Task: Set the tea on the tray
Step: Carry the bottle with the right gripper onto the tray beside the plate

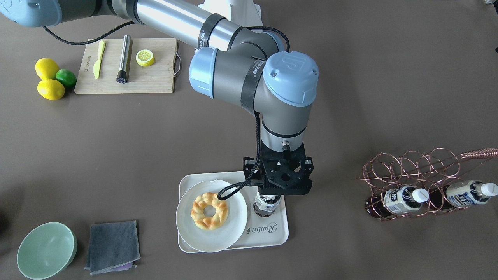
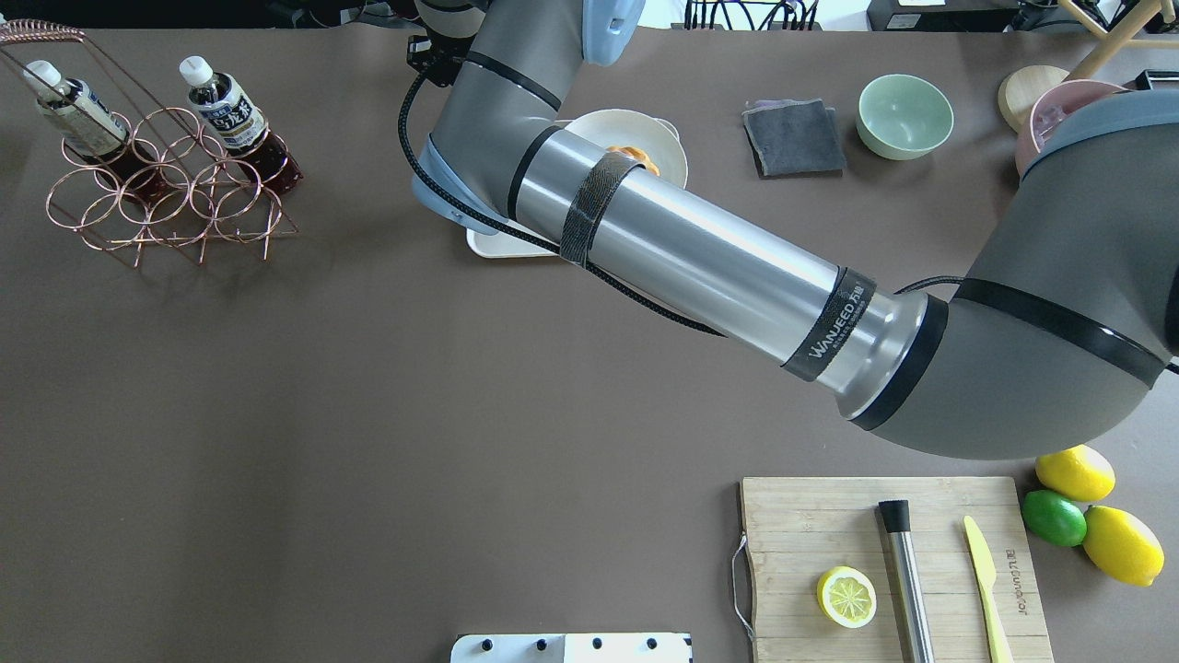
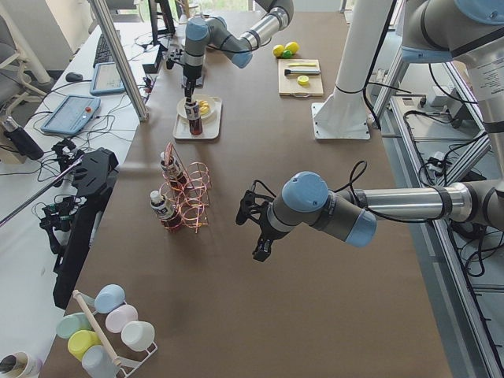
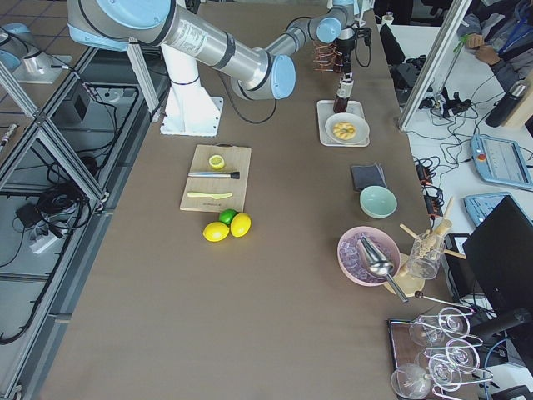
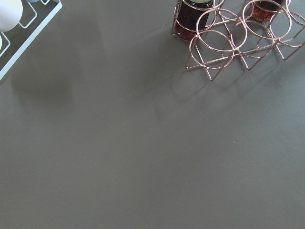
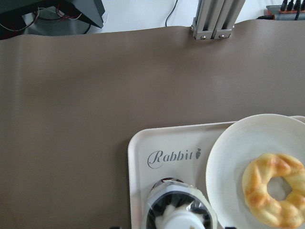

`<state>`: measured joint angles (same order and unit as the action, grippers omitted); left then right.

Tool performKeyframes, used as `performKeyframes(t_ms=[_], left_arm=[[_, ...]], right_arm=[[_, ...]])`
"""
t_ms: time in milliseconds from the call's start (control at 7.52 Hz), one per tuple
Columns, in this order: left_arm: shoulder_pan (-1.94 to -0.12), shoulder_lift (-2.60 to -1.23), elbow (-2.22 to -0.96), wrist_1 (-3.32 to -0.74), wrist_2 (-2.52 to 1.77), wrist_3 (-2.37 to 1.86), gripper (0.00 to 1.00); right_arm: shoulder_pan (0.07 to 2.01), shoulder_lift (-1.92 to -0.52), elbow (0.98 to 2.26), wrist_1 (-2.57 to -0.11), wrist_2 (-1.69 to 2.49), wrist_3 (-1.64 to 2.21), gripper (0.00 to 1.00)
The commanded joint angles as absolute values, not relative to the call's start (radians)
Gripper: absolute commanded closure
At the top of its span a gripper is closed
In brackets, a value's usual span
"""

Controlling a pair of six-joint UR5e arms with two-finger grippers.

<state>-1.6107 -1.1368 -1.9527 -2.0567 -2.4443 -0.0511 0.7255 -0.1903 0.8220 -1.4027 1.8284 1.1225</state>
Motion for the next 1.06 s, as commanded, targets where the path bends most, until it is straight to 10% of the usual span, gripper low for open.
performKeyframes(t_ms=[0,930], left_arm=[[-1.603,-1.158,-1.956,-2.049,-2.448,-0.098,0.03],[-1.468,-1.302,-1.947,-1.827,-2.439,-0.255,0.03]], right_arm=[[0.786,-0.219,0.885,-1.416,1.943,1.114,0.0],[1.22,-1.089,1.685,-1.631,2.267,0.44,0.0]])
